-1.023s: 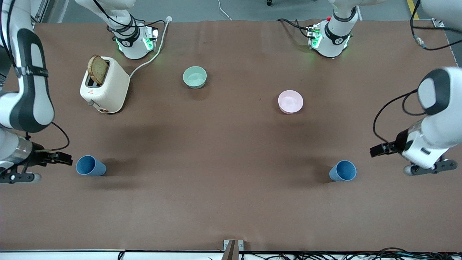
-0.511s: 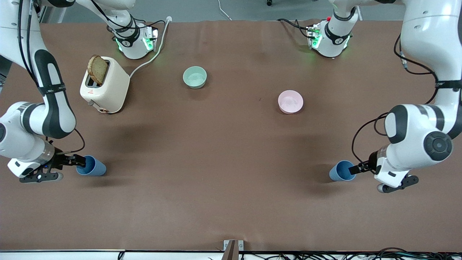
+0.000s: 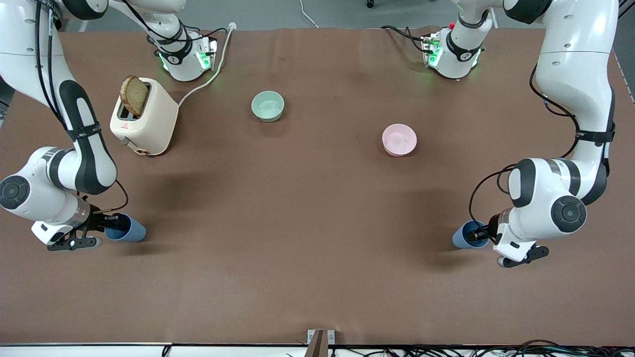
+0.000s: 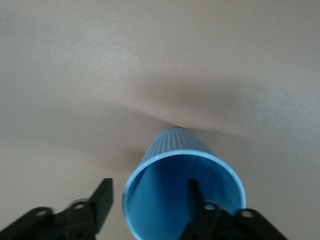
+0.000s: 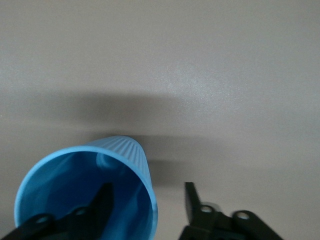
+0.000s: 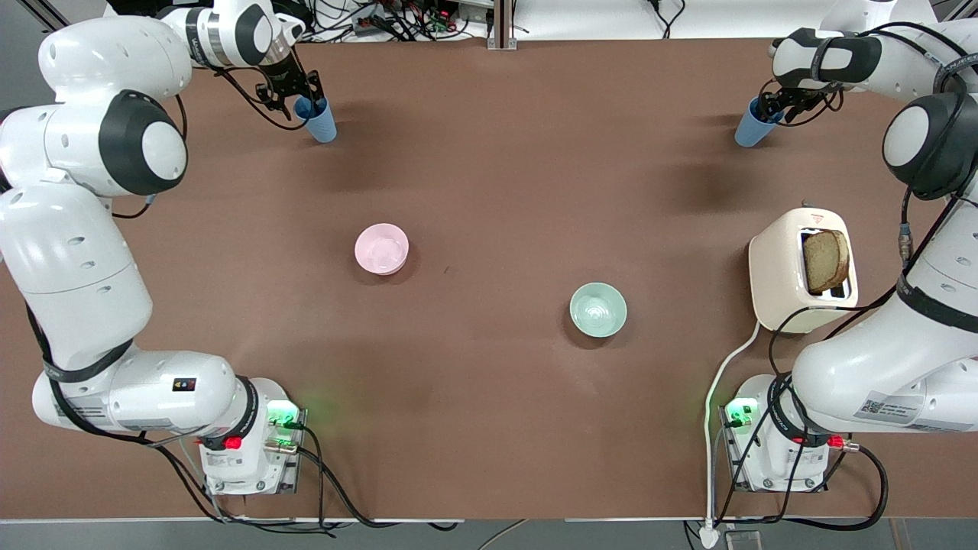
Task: Stack blue cups with both arms
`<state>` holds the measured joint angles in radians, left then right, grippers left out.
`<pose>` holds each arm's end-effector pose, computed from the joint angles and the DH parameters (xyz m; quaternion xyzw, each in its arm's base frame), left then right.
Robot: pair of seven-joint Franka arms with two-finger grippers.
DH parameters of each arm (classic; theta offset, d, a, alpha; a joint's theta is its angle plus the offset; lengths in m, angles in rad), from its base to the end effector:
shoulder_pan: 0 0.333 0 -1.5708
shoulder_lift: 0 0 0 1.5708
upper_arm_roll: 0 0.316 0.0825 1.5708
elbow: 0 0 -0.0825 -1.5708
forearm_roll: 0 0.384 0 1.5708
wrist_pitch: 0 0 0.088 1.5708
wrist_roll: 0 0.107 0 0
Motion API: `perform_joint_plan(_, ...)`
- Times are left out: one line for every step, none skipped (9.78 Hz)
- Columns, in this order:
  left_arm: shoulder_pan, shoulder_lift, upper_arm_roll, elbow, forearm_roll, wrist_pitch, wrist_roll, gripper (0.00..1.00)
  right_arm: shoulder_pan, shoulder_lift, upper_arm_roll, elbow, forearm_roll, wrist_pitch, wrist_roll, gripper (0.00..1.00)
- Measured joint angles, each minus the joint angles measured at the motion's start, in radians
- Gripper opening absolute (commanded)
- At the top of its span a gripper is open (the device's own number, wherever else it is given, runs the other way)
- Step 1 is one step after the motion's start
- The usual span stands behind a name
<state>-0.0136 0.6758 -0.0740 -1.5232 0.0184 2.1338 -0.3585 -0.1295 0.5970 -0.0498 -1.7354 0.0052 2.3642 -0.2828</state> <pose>0.7002 -0.0528 0.2575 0.9899 0.1371 -0.0344 0.0084 0.6619 -0.1167 0.2390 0.9983 0.0544 0.0131 0.0155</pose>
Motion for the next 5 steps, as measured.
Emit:
perform_joint_plan(0.004,0.0,0.0,-0.001,0.0,0.0,0.001,0.0,0.0,0.0,0.0,0.003,0.002,0.0,0.0,0.0)
perform_joint_plan(0.004,0.0,0.0,-0.001,0.0,0.0,0.001,0.0,0.001,0.0,0.001,0.01,0.002,0.0,0.0,0.0)
perform_joint_plan(0.004,0.0,0.0,-0.001,0.0,0.0,0.001,0.0,0.002,-0.001,0.002,0.025,0.002,-0.004,0.0,0.0)
perform_joint_plan(0.003,0.0,0.0,0.0,0.0,0.0,0.002,0.0,0.004,-0.002,0.004,0.052,0.002,-0.033,0.0,0.0)
perform_joint_plan(0.002,-0.001,0.0,0.004,0.0,0.001,0.002,0.0,0.008,-0.006,0.005,0.093,0.002,-0.099,0.0,0.0)
